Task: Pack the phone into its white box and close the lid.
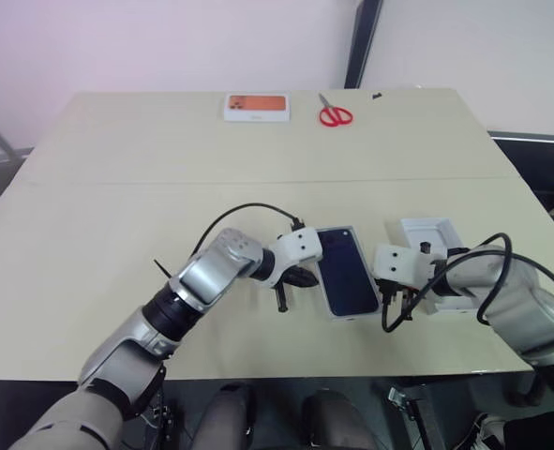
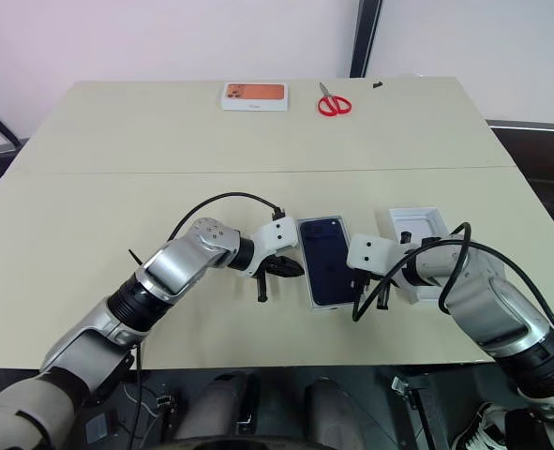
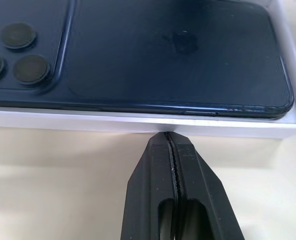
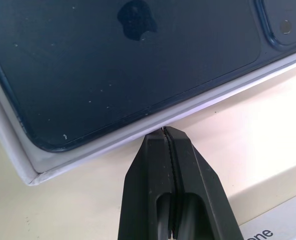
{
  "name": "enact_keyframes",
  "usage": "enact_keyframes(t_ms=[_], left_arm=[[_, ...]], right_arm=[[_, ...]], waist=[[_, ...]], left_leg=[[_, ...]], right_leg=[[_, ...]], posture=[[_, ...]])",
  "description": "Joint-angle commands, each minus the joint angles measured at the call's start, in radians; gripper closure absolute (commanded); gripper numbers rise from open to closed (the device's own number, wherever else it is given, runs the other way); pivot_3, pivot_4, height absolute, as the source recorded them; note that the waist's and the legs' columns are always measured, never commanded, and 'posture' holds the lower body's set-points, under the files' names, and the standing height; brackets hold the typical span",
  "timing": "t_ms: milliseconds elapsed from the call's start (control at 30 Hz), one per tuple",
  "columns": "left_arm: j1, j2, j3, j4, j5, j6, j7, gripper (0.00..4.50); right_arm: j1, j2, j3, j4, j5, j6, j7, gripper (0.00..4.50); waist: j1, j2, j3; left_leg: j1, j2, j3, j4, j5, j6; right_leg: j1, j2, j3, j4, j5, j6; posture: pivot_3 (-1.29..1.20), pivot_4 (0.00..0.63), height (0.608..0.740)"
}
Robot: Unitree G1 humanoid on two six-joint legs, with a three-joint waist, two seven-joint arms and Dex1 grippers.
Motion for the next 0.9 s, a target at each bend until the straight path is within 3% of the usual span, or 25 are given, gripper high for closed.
enact_keyframes(t_ms=[33,367,567,700,900], left_arm=[[-0.016,-0.008,0.025,-0.014,0.003,-0.015,0.011,4.47],[-0.013,-0.009,0.04,0.002,0.009,-0.026,0.043,4.47],[0.043,0.103,0.061,-0.085,-0.007,-0.012,-0.005,4.47],[0.122,0.221,0.133,-0.122,-0.032,-0.046,-0.044,4.5],[0.303,0.369,0.309,-0.175,-0.135,-0.157,-0.126,4.5]], right_arm=[[-0.007,-0.007,-0.008,-0.029,0.007,-0.024,0.004,4.5],[-0.015,-0.006,-0.013,-0.02,0.007,-0.034,0.004,4.5],[-0.041,-0.021,-0.064,0.025,0.01,-0.027,-0.011,4.5],[-0.082,-0.01,-0.16,0.057,0.089,0.046,-0.003,3.39],[-0.116,0.003,-0.262,0.059,0.183,0.252,-0.037,0.44]], waist=[[0.0,0.0,0.0],[0.0,0.0,0.0],[-0.007,0.0,0.0],[-0.013,0.001,0.0],[-0.025,0.001,0.0]], left_leg=[[0.0,0.0,0.0,0.0,0.0,0.0],[0.0,0.0,0.0,0.0,0.0,0.0],[0.0,0.0,0.0,0.0,0.0,0.0],[0.0,0.0,0.0,-0.001,0.0,0.0],[0.0,0.001,0.0,-0.002,0.0,0.0]], right_leg=[[0.0,0.0,0.0,0.0,0.0,0.0],[0.0,0.0,0.0,0.0,0.0,0.0],[0.0,0.0,0.0,0.0,0.0,0.0],[-0.001,0.0,0.0,0.0,0.0,0.0],[-0.001,0.0,0.001,0.0,0.0,0.0]], posture=[[0.0,0.15,0.74],[0.0,0.15,0.74],[0.0,0.15,0.74],[0.0,0.15,0.74],[0.0,0.15,0.74]])
